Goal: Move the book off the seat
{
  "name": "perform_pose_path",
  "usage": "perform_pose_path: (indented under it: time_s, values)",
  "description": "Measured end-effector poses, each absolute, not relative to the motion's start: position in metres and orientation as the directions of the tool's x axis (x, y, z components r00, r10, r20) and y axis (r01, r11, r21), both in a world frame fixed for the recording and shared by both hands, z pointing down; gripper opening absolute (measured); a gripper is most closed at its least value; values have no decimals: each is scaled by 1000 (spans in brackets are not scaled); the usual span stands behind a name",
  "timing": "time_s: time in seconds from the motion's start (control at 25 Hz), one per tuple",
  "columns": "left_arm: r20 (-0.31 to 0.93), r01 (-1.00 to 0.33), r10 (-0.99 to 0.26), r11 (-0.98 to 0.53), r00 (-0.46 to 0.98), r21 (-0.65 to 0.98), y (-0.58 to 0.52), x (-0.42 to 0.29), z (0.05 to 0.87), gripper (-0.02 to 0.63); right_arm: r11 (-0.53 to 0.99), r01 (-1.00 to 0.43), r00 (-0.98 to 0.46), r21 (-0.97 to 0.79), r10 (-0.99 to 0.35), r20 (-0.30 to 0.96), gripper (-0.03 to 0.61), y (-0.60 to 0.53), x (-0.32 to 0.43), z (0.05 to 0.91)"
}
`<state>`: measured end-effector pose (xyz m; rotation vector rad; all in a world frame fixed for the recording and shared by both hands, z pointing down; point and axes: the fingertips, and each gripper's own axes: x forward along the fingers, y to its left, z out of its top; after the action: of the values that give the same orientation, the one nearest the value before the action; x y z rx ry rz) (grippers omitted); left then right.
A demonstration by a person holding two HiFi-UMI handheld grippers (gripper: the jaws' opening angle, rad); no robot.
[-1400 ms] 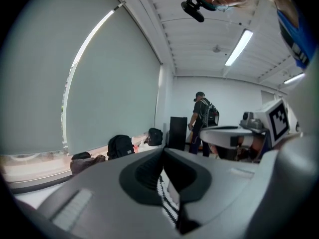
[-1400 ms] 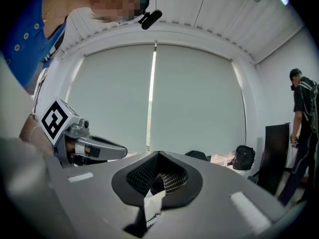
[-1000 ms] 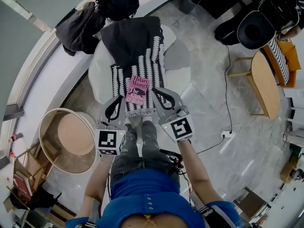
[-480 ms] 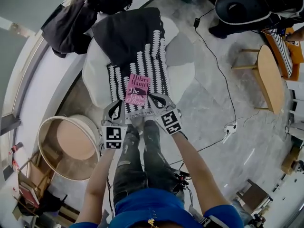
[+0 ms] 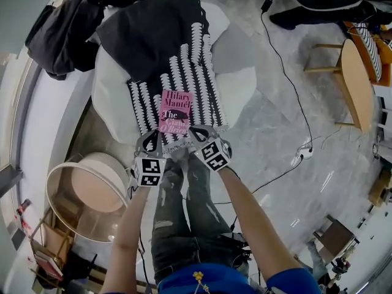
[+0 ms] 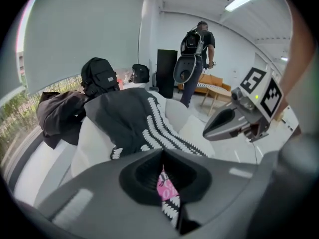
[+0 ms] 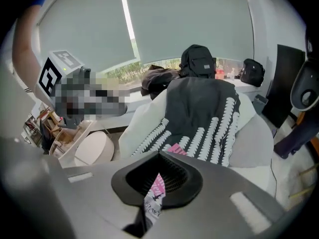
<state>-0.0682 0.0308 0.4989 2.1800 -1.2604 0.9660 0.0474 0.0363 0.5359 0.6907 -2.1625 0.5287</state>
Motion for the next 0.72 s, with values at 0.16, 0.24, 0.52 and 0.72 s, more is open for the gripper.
perform_pose_path:
  time_s: [0.16, 0.24, 0.52, 0.72]
  values:
    - [793, -871, -509, -488, 334, 53, 36, -67, 546, 3, 683, -700, -506, -210, -267, 820, 0, 50, 63, 583]
    - [807, -870, -482, -487, 343, 79, 37, -67, 569, 3, 615, -742, -506, -267, -252, 825, 0, 50, 66, 600]
    - [831, -851, -361, -472, 423, 229, 36, -56, 650, 3, 322, -816, -560, -481, -231, 795, 0, 37, 79, 658]
    - [808, -867, -353, -355, 471, 350, 26, -69, 703, 9, 303, -794, -597, -527, -226, 769, 2, 21, 74, 703]
